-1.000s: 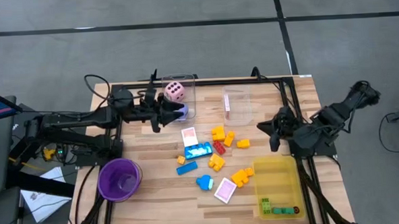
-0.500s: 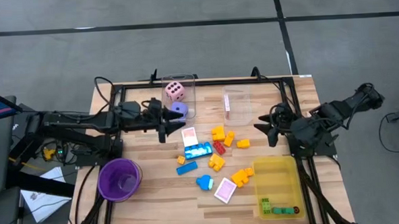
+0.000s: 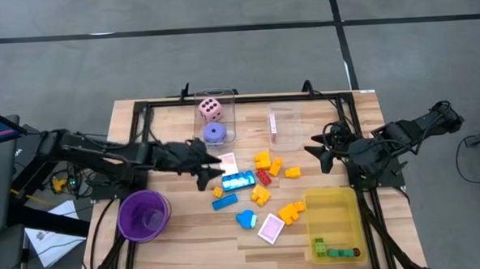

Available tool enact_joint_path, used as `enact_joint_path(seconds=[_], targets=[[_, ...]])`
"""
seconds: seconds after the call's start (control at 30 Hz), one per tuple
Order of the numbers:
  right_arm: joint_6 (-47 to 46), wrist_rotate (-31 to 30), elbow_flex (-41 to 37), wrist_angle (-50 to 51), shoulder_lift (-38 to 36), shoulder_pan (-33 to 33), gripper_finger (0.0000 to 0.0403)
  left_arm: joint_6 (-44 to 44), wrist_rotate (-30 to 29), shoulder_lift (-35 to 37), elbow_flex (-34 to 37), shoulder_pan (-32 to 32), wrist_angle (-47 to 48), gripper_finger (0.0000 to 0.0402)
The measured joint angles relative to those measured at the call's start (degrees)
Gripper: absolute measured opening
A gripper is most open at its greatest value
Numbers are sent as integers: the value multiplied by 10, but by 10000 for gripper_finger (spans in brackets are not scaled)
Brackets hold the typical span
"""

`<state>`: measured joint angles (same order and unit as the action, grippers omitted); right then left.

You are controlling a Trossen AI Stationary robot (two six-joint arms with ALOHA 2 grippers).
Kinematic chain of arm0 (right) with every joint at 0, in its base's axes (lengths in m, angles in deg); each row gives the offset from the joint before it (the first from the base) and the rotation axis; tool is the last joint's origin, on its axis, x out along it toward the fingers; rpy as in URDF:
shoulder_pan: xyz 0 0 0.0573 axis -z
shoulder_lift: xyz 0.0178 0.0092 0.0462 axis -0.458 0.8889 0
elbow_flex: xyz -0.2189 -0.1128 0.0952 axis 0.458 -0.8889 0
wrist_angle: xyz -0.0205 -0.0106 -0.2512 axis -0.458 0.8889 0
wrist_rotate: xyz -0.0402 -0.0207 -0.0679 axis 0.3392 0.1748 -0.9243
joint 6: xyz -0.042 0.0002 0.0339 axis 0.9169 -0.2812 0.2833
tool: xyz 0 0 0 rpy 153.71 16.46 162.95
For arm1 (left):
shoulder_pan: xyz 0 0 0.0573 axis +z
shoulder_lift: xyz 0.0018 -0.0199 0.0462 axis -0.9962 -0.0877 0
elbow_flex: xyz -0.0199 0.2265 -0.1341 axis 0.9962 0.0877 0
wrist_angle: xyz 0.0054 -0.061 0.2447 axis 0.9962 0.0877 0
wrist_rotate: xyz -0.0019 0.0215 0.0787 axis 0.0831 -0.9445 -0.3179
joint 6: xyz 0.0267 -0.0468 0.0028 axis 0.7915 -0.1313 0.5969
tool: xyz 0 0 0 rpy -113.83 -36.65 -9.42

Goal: Pick & Place Toys
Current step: Put the red game piece into the bin

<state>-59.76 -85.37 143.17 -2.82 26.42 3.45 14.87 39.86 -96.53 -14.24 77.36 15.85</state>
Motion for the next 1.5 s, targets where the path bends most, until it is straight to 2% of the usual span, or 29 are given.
enact_joint_path(seconds=[0.4,0.57,0.83,1.03,1.3,1.5], targets=[[-1,0,0,2,0,0,234,-13,5,-102,0,-67,-3,236],[0,0,0,5,0,0,234,-33,6,-117,0,-96,-6,236],[7,0,0,5,0,0,234,-47,53,-118,0,-135,-6,236],[7,1,0,5,0,0,234,-26,59,-118,-12,-139,1,238],[5,12,0,5,0,0,234,19,75,-118,-57,-122,48,282],[5,15,0,5,0,-1,234,20,80,-118,-66,-101,27,290]])
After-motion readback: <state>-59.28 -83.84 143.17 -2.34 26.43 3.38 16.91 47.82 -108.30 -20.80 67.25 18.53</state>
